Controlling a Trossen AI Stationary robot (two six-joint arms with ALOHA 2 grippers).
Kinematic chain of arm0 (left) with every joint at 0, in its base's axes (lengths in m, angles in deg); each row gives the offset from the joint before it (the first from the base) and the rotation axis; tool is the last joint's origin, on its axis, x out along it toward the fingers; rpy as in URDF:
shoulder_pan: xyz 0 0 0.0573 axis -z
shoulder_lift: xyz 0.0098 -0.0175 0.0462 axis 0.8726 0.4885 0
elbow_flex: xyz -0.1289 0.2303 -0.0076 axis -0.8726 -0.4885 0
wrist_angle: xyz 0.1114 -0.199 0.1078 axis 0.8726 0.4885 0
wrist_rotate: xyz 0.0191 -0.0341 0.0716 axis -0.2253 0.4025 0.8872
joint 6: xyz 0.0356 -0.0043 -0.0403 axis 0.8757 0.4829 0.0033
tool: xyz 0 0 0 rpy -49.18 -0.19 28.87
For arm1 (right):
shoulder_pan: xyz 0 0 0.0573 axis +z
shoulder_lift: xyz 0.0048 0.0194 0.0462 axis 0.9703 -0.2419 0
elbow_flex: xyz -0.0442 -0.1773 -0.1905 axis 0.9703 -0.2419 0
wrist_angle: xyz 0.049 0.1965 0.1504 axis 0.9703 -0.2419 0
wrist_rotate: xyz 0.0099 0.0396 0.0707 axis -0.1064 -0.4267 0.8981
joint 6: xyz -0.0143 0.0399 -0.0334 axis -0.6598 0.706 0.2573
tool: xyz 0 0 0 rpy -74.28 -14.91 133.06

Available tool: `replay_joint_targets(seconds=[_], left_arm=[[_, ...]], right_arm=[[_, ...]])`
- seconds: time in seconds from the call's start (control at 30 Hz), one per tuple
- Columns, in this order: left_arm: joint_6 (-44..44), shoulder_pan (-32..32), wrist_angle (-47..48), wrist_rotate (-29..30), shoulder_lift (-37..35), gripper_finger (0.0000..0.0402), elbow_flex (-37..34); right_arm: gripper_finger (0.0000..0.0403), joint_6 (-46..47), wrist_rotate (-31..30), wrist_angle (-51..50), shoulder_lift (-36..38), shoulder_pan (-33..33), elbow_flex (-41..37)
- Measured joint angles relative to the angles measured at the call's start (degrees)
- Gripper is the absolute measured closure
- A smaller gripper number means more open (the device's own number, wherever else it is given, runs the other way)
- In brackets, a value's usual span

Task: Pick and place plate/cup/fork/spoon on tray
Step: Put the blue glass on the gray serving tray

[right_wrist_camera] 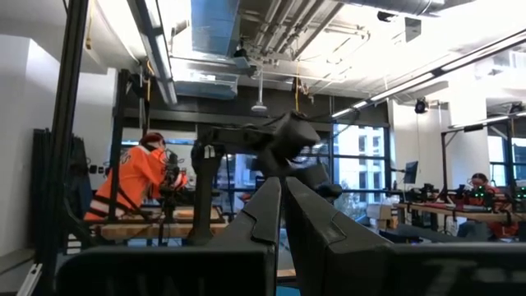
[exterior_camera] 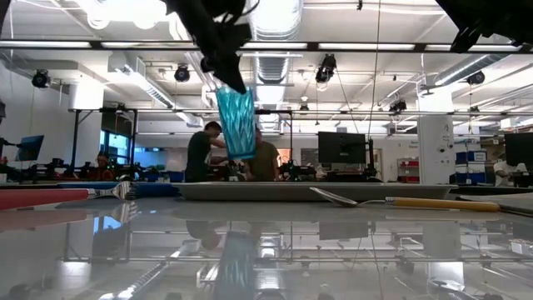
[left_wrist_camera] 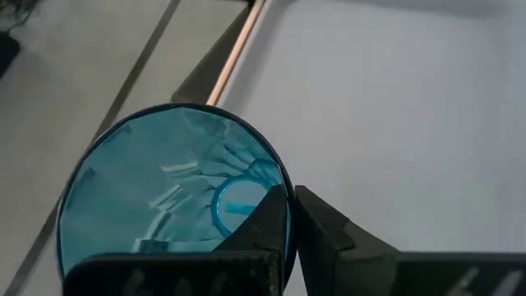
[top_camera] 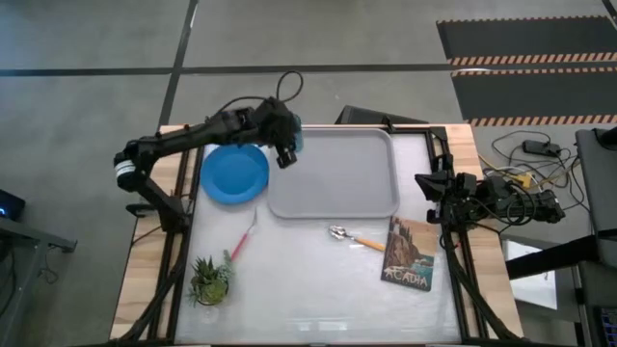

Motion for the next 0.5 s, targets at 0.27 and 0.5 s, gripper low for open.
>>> replay_joint_targets(seconds=[0.27,0.5], left_arm=[[1.53,-1.83,0.02,-0.20,4.42,0.0401,-0.11],[1.74,-2.47,-0.04,0.08,7.10,0.0401,-0.18]], right_arm=[[0.0394,-0.22,-0.04,0.00,-0.02,0.00,0.00],[0.0394,-0.22,-0.11,-0.02,-0.02,0.00,0.02]])
